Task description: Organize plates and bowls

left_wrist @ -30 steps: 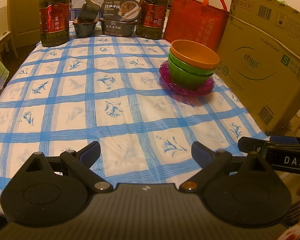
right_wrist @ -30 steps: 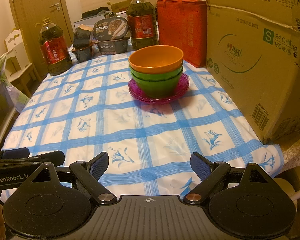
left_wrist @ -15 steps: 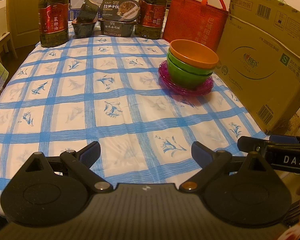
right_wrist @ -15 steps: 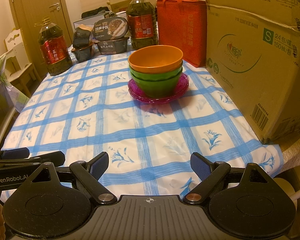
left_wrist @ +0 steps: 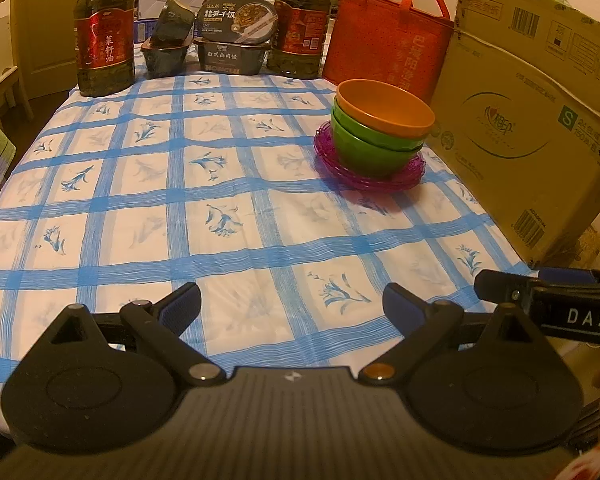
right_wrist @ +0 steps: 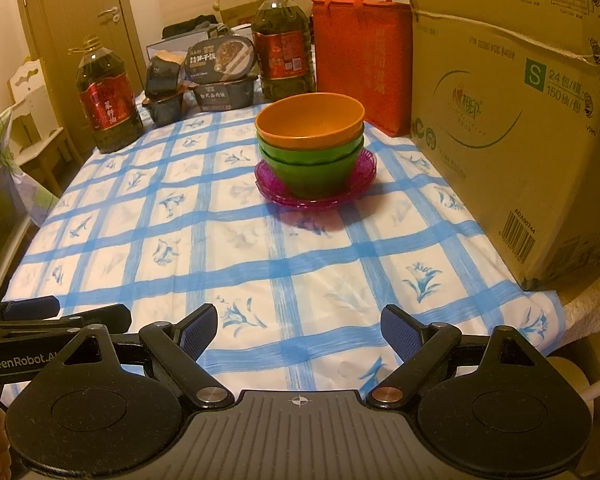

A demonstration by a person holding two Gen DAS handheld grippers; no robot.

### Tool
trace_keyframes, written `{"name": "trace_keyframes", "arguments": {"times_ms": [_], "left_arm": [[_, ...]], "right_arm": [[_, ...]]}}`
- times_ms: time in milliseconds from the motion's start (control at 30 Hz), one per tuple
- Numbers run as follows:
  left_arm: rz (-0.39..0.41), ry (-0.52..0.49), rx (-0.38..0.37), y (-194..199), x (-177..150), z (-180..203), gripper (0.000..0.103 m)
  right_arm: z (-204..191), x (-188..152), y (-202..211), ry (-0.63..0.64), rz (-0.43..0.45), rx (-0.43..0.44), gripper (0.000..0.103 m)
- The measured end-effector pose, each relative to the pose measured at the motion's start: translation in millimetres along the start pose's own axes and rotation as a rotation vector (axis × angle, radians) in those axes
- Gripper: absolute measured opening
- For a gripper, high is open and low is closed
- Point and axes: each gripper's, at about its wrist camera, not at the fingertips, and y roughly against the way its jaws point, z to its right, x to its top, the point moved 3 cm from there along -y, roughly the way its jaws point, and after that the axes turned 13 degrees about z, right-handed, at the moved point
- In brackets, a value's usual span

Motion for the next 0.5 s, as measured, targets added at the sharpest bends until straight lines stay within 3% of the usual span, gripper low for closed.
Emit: {"name": "trace_keyframes", "arguments": {"times_ms": [500], "left_arm": [[0.005,0.000,0.001,0.8,0.9,-6.9,0.098]], "right_arm": [[-0.5,1.3,0.0,0.001,-0.001,0.000,0.088]]}}
